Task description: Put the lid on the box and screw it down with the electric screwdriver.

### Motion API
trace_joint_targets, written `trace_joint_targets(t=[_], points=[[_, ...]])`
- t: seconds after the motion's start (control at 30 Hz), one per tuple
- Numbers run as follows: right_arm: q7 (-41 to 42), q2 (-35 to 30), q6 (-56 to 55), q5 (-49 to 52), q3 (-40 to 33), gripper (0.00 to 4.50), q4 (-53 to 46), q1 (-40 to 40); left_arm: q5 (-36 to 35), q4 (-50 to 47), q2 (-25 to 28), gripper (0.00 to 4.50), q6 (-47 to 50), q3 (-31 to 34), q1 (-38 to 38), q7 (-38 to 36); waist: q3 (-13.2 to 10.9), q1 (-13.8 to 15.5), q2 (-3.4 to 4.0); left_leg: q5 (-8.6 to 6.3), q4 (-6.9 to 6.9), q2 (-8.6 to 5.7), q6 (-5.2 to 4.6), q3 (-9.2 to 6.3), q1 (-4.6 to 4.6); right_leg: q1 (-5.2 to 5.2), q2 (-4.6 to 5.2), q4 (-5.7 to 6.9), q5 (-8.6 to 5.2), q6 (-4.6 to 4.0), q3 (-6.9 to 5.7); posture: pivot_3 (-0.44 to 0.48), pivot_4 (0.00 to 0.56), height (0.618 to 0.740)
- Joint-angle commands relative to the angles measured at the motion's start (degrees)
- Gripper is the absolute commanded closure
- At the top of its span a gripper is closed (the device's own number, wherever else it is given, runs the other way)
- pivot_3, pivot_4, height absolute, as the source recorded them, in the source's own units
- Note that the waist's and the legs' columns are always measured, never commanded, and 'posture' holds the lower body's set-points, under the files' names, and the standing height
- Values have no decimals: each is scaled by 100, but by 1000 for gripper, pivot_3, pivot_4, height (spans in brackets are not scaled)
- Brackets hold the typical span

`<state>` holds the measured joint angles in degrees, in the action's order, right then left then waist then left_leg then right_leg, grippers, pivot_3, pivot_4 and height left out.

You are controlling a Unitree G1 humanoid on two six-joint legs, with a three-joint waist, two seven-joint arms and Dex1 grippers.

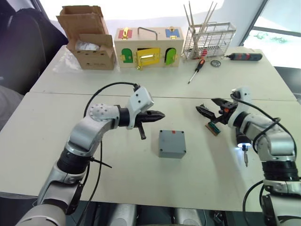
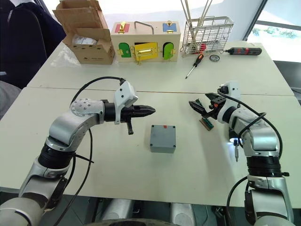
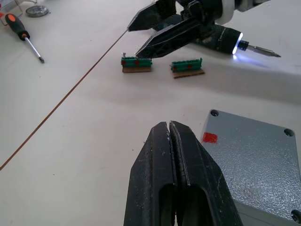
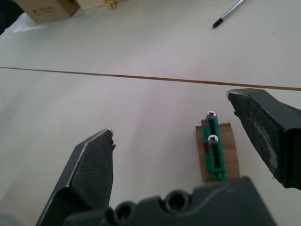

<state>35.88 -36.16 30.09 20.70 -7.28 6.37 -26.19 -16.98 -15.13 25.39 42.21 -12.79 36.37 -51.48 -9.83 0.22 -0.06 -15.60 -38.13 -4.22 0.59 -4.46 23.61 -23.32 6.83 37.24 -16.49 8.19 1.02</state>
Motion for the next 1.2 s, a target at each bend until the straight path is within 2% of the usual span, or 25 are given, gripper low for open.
trace_joint_targets(t=[0.03,0.37,0.47,0.53,1.07,1.17,1.2], points=[[32,55,-455,-201,-20,725,211,-96,-41,-179,97,4500,-75,-36,-68,14,0,-3,0,0,0,0,0,0,0,0,0,0,0,0,0,0,150,730],[96,108,-359,-245,-99,725,362,78,-39,-245,129,4500,-107,-61,-215,83,0,-5,0,0,0,0,1,-1,0,1,-1,0,0,0,0,0,150,730],[91,134,-339,-229,-125,1367,356,96,-43,-265,122,4500,-107,-86,-222,104,0,-8,0,0,0,0,1,-1,0,1,-1,0,0,0,0,0,150,730],[81,152,-342,-231,-125,1967,367,90,-54,-268,123,4500,-108,-101,-216,117,0,-8,0,0,0,1,1,-1,0,1,-1,0,0,0,0,0,150,730],[-36,259,-515,-335,-91,1967,687,-71,-31,-242,190,4500,-130,-166,-197,161,0,-26,0,0,0,0,1,-1,0,1,-1,0,0,0,0,0,150,730],[-52,283,-554,-341,-113,2815,729,-109,-32,-255,186,4500,-117,-177,-209,174,0,-46,0,0,0,0,1,-1,0,1,-1,0,0,0,0,0,150,730],[-60,296,-561,-333,-126,3308,732,-122,-33,-259,185,4500,-113,-181,-212,178,0,-57,0,0,0,0,1,-2,0,1,-1,0,0,0,0,0,150,730]])
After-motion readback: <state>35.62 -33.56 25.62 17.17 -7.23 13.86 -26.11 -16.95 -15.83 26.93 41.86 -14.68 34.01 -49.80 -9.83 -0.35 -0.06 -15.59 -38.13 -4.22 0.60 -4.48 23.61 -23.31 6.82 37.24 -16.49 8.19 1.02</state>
